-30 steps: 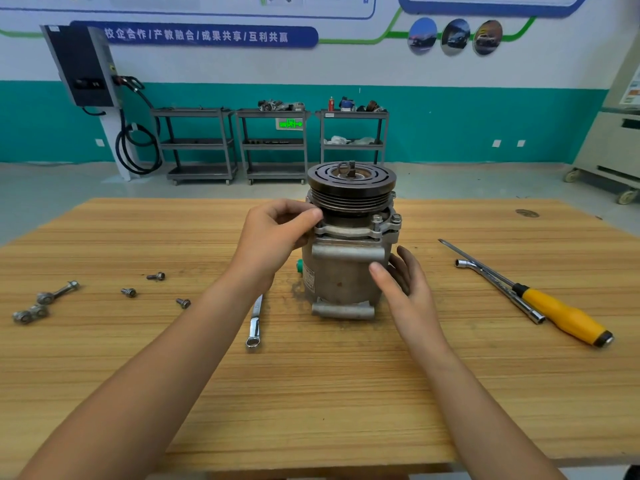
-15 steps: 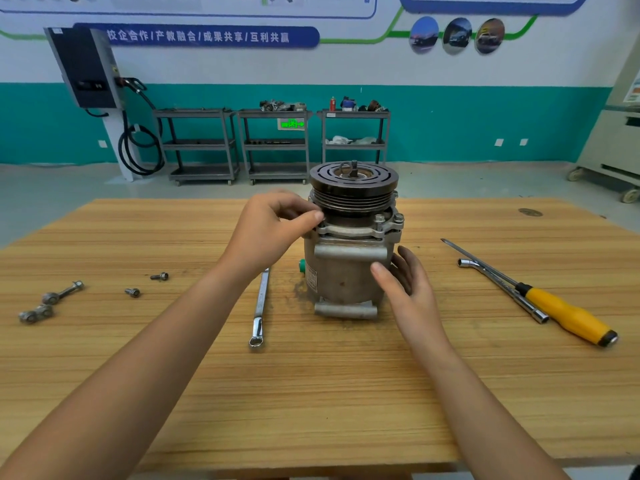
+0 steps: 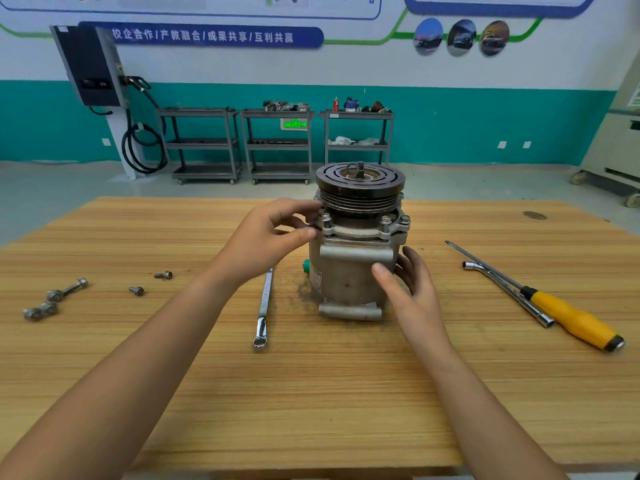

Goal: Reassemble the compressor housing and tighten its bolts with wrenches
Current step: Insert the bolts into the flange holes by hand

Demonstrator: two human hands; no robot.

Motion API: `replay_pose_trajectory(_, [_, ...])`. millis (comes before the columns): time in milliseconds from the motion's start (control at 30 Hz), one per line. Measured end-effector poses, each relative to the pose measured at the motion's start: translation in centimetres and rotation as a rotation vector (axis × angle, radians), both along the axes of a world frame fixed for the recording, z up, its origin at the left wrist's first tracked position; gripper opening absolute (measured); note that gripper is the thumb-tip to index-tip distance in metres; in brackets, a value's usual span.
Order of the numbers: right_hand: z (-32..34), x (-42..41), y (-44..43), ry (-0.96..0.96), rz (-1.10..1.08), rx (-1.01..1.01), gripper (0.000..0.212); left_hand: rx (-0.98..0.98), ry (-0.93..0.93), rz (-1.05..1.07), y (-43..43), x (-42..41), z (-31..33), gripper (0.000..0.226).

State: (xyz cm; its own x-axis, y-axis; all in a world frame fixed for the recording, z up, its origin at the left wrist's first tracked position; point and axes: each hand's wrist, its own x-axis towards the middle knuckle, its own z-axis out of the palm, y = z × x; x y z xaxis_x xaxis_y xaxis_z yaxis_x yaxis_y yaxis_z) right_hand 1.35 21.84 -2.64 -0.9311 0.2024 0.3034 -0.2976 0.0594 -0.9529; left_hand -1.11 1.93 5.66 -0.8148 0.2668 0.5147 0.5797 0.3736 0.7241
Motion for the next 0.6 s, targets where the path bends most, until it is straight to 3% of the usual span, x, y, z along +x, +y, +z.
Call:
replay_pose_trajectory(100, [0.2, -0.2, 0.1, -0.014, -0.025, 0.040, 0.098, 0.230, -0.020, 0.114, 0.7, 0.1, -1.7, 0.032])
replay_pose_trajectory(200, [0.9, -0.4, -0.1, -0.034, -0.022, 0.107, 0.125, 0.150, 0.053, 0.238, 1.1, -0.3, -3.0, 0.021])
replay_pose_trajectory(367, [1.7, -1.1, -0.5, -0.039, 0.033, 0.193, 0.116, -0.142, 0.183, 0.268, 1.0, -1.2, -2.2, 0.024])
replay_pose_trajectory(467, [1.3, -1.7, -0.7, -0.032, 0.033, 0.206, 0.103, -0.263, 0.125, 0.221, 0.1, -1.7, -0.7, 0.024])
replay_pose_trajectory(600, [1.0, -2.3, -0.7, -0.029, 0.037, 0.213, 0.108, -0.547, 0.091, 0.104, -1.1, -2.5, 1.1, 0.028])
